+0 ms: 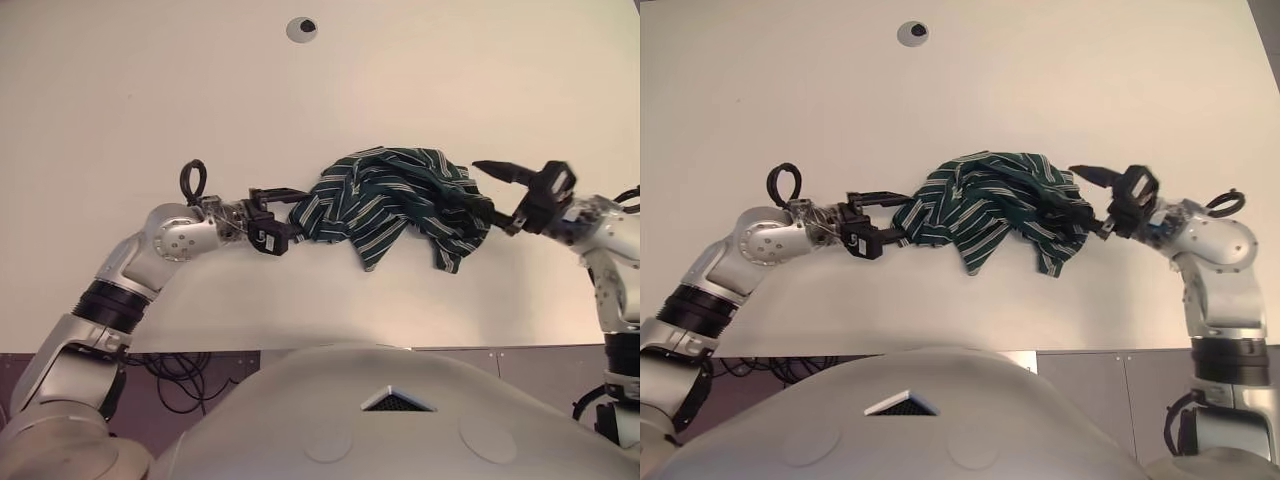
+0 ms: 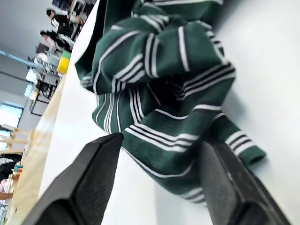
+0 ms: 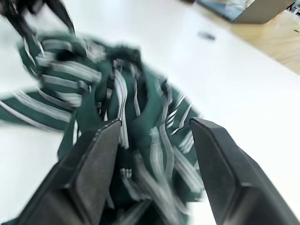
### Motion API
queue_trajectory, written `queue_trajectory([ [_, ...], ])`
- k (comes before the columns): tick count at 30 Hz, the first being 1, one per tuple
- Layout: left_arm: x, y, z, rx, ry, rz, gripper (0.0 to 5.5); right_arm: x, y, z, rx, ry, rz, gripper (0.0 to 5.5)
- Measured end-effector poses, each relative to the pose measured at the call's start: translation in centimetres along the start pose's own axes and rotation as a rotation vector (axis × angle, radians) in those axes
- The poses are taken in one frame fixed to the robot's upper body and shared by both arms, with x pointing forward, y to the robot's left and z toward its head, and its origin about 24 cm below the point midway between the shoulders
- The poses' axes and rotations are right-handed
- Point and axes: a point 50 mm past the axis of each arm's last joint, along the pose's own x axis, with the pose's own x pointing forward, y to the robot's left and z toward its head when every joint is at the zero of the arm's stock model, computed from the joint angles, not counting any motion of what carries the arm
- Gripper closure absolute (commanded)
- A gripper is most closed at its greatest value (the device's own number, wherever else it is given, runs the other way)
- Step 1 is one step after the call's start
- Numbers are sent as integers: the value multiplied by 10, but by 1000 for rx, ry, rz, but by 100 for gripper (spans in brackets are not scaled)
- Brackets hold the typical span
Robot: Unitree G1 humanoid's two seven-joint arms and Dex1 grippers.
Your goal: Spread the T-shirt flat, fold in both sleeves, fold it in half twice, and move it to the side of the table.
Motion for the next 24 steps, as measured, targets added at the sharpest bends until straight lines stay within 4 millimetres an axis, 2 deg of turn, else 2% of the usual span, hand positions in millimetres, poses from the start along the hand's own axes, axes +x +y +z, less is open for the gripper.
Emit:
queue_trajectory([
  [3,-11,0,-6,-91,7,3,276,-13,-6,2,-18,35,-13,283],
  [11,-25,8,-10,-231,-23,62,276,-25,9,-17,9,83,30,283],
  [16,-29,22,1,-291,-124,124,276,-19,17,-23,30,93,73,283],
  [24,-38,27,8,-324,-162,142,276,0,14,-22,31,78,41,283],
])
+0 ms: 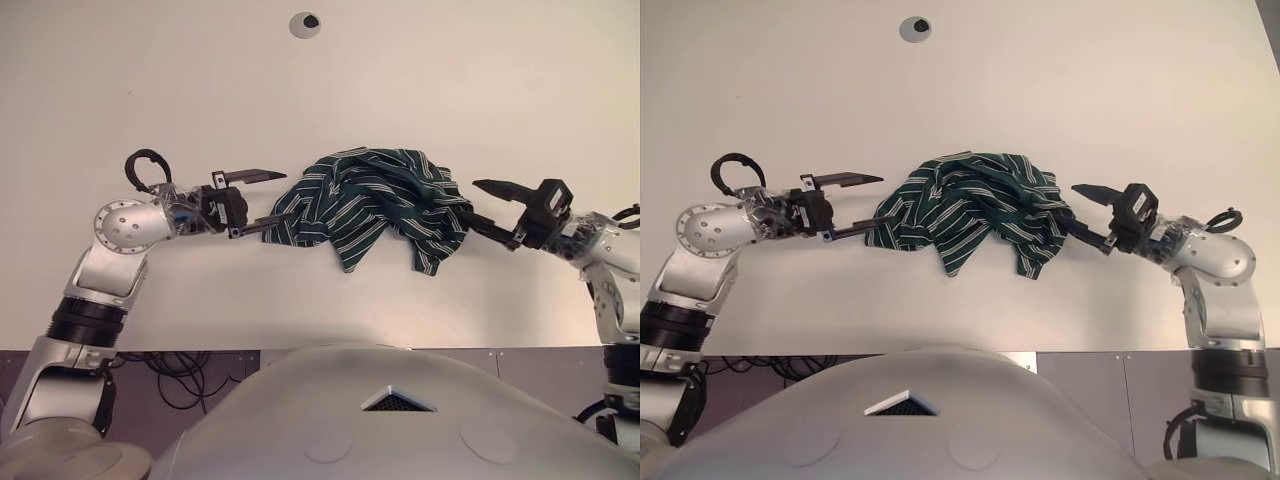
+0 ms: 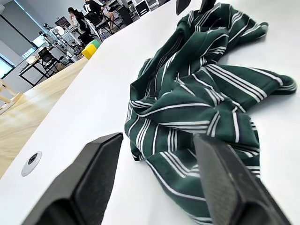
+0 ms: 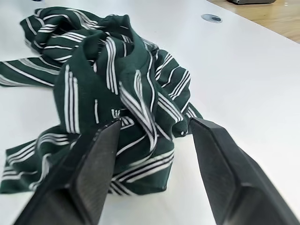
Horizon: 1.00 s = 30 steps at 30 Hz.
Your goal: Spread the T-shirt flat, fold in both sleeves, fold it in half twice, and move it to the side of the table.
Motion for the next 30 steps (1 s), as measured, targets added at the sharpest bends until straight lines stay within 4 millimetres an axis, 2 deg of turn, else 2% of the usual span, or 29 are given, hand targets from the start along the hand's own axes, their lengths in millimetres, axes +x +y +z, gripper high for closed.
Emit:
queue_trajectory([
  [3,0,1,1,0,-4,5,273,4,1,0,16,9,1,311],
  [17,2,3,7,8,-28,18,273,9,3,8,-9,41,8,548],
  [26,1,4,8,8,-30,19,273,10,1,11,-60,51,-4,548],
  [28,1,5,10,-2,-43,26,273,8,-4,24,-115,-7,-40,548],
  [30,0,7,13,-22,-72,43,273,5,-11,46,-186,-103,-75,548],
])
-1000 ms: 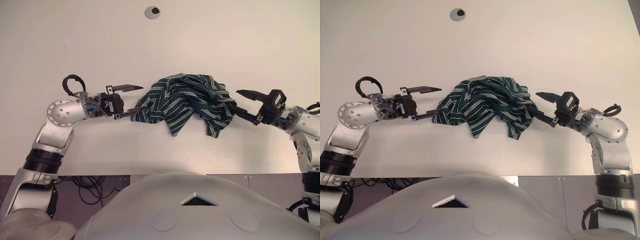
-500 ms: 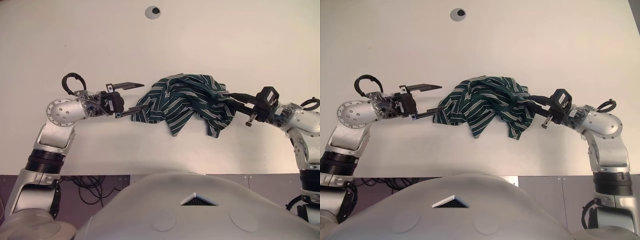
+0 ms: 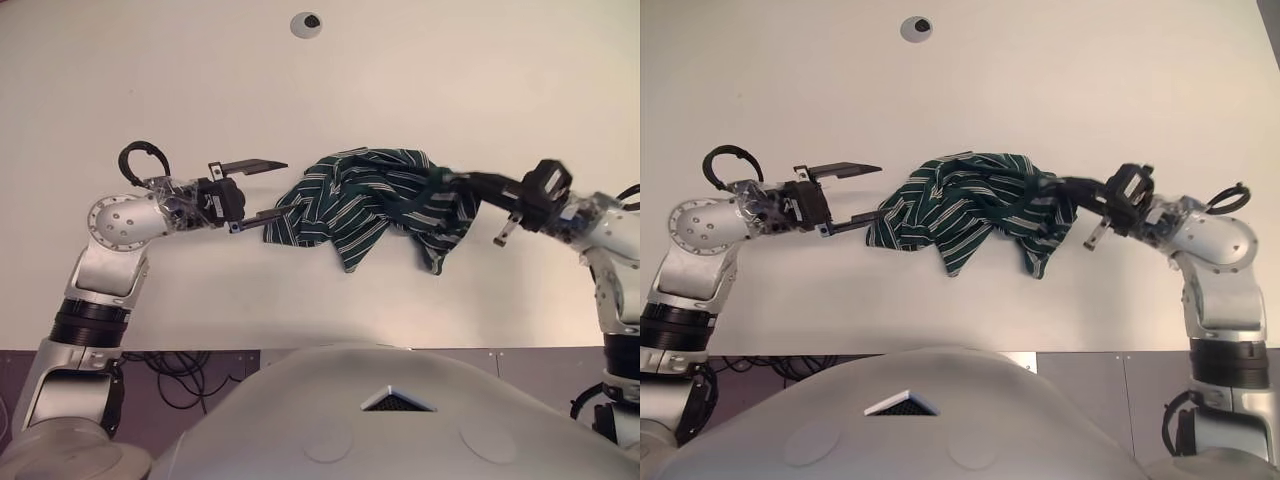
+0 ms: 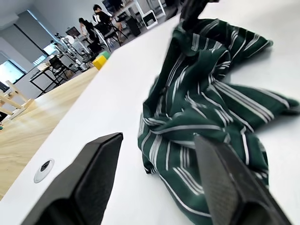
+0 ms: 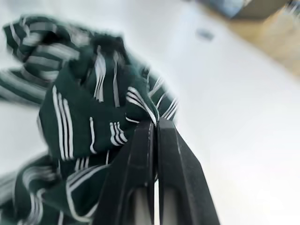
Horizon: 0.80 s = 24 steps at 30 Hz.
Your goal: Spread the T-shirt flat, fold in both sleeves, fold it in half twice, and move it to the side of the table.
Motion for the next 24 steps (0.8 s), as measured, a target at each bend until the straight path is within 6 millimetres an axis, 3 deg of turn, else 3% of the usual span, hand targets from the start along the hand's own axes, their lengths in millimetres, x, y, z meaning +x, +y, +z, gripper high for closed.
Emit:
queue_trajectory([
  [5,1,-2,9,-112,-80,12,273,-5,-10,28,-90,-105,-46,548],
  [9,1,-27,11,-240,-109,-50,273,-9,-5,32,-92,-131,-40,548],
  [13,14,-61,8,-335,-117,-107,273,-16,-6,35,-77,-169,-48,548],
  [24,18,-97,-6,-330,21,-45,273,-29,-5,65,-44,-312,-67,548],
])
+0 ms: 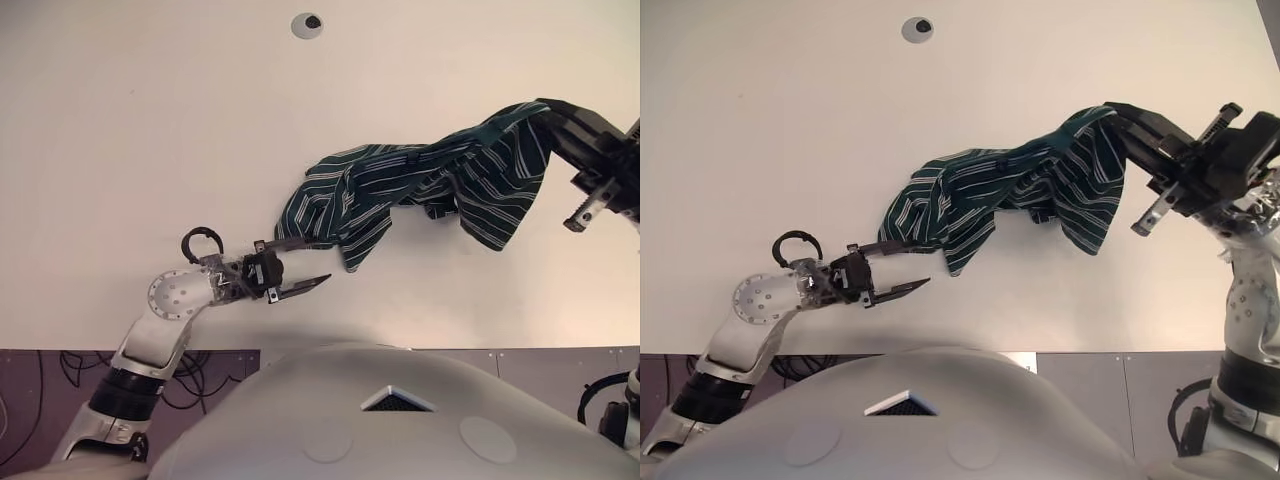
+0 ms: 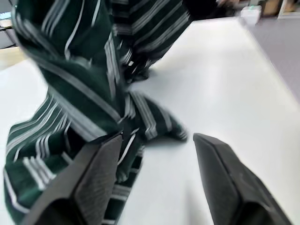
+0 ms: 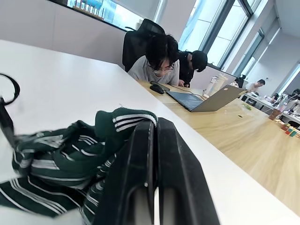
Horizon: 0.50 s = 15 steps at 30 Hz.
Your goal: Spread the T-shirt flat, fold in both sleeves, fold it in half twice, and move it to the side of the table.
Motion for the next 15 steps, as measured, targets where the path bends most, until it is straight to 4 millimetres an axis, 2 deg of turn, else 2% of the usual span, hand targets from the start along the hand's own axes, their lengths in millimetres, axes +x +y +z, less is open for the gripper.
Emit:
queue_trajectory([
  [6,9,-3,-17,38,65,84,273,12,2,15,0,-5,-12,548],
  [11,10,11,-20,91,87,169,273,22,1,27,0,-4,-12,548],
  [14,11,13,-21,94,90,172,273,25,-1,31,-11,6,-14,548],
  [15,11,13,-21,92,92,171,294,26,-2,31,-7,9,-17,550],
])
